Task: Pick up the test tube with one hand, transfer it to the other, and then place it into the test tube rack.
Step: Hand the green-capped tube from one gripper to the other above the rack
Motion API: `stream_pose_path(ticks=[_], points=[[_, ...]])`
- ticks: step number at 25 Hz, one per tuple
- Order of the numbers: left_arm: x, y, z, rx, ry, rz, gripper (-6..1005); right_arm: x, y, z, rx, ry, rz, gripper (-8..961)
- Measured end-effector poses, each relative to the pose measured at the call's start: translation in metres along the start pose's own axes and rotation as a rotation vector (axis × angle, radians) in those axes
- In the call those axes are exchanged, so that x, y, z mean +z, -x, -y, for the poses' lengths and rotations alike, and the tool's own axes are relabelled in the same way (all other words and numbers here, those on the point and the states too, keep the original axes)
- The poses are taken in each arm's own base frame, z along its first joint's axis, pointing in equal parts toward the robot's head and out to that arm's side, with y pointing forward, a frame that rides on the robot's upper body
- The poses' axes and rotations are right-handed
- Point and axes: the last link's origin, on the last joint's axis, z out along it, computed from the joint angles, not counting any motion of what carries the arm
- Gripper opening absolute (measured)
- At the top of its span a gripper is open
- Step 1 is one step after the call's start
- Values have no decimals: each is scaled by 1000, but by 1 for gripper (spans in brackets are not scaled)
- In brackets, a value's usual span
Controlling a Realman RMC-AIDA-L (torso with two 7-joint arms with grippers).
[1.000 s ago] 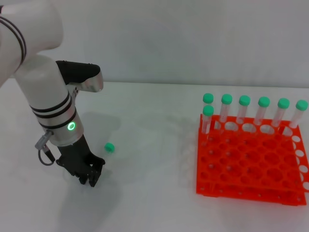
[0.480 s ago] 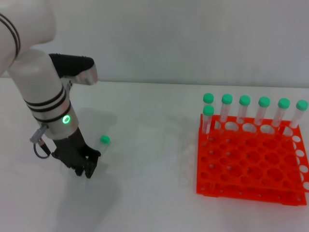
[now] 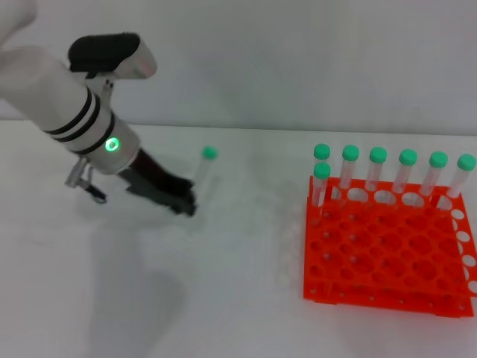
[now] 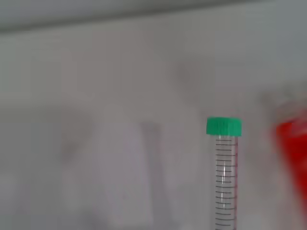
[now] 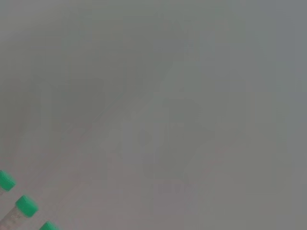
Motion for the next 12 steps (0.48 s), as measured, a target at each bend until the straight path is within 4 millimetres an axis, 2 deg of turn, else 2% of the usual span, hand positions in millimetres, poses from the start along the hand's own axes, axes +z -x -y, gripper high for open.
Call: stream_pose_path(ticks=[7,12], points=[[-1,-7,-19,163,247,-207,191,3,2,9,79,-9,30,99],[-4,-2,-24,277,367,-368,191,9,2,22,196,-18,59,101]])
